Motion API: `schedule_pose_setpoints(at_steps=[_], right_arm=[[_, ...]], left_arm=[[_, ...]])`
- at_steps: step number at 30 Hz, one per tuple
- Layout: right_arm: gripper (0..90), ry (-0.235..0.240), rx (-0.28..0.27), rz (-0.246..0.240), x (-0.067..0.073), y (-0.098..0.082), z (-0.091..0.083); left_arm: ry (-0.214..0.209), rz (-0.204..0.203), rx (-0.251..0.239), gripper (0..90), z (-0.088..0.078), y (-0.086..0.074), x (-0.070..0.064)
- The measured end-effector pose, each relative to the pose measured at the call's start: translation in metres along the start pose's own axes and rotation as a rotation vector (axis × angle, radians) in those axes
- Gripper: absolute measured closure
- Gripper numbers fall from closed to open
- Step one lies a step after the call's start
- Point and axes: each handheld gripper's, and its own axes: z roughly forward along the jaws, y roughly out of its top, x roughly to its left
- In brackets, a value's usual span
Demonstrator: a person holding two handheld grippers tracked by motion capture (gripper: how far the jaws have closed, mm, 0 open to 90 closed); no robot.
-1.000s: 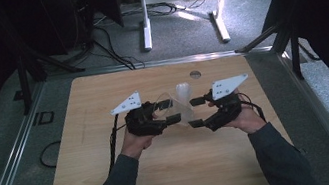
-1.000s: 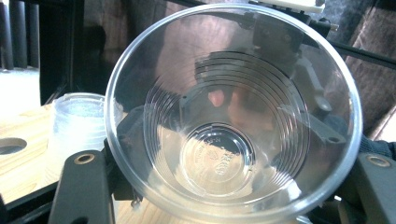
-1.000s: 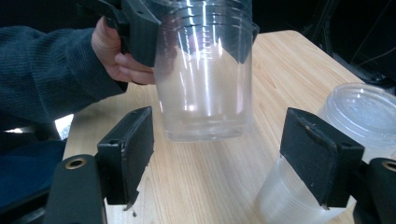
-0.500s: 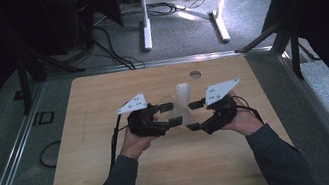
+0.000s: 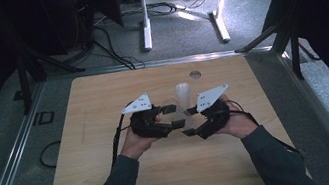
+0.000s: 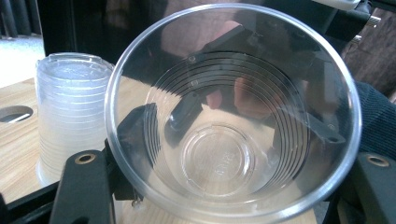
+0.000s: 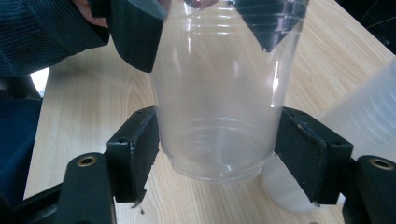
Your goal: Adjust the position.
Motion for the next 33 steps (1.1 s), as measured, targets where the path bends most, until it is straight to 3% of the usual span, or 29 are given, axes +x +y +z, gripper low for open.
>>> schedule_pose_setpoints(at_steps=[8,22,28,33], right_arm=[[37.0,0.01,0.008,0.001,0.0005,-0.0008,0.0027],[41.1,0.012,-0.027,0.001,0.0006,-0.0009,0.0006],[41.2,0.013,-0.058,0.006,0.0004,-0.0004,0.0009],[41.2,0.016,-0.095,0.02,0.0001,0.0001,0.0008]], left_arm=[[-0.003,0.006,0.007,31.4,0.0029,0.0004,-0.0009],[-0.025,-0.011,-0.042,27.0,0.0008,0.0012,-0.002],[-0.018,-0.018,-0.1,26.4,-0.0017,0.001,-0.0032],[0.005,-0.03,-0.189,26.4,-0.0019,-0.0015,-0.0047]])
